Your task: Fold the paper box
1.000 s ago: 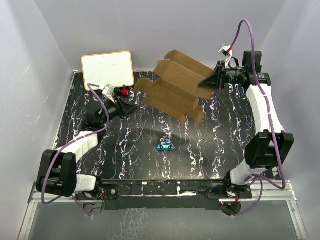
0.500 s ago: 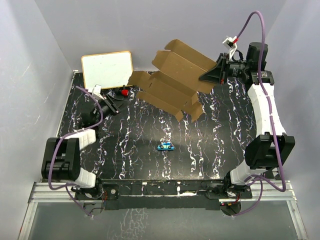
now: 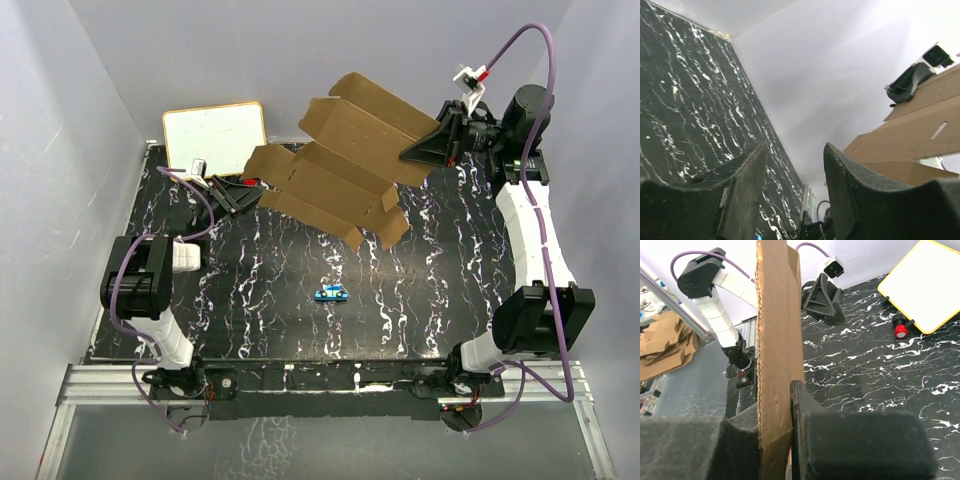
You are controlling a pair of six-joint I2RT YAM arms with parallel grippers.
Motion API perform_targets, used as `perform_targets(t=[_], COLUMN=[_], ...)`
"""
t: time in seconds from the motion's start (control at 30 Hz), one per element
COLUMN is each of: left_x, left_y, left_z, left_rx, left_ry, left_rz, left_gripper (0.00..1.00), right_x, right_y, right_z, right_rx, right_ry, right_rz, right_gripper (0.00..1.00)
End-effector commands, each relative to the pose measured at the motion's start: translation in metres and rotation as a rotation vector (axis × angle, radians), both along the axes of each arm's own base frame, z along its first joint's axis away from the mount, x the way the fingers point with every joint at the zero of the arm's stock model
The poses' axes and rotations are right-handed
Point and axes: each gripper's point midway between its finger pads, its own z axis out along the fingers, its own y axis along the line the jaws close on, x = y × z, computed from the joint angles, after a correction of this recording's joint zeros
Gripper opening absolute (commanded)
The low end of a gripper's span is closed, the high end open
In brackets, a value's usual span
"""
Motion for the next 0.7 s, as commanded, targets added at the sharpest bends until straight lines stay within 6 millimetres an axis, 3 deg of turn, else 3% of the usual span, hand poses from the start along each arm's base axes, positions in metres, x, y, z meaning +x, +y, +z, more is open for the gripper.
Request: perform_targets(t=[0.0, 0.5, 0.67], left_x=[-0.030, -0.072, -0.082], left_y=[-0.010, -0.019, -0.019], left_z=[0.062, 0.085, 0.084], left_rx=[-0.028, 0.024, 0.034], left_ry=[-0.293, -0.430, -0.446], left_rz=[-0.075, -0.119, -0.119], left_gripper=[0.49, 0.51, 0.50], right_x=[-0.011, -0.006, 0.000], right_y=[0.003, 0.002, -0.002], right_z=[0.012, 0.011, 0.009], right_rx=[-0.005, -0.001, 0.002], right_ry=[-0.060, -0.056, -0.052], right_rz=[0.024, 0.008, -0.016], right_gripper=[0.08, 0.08, 0.08])
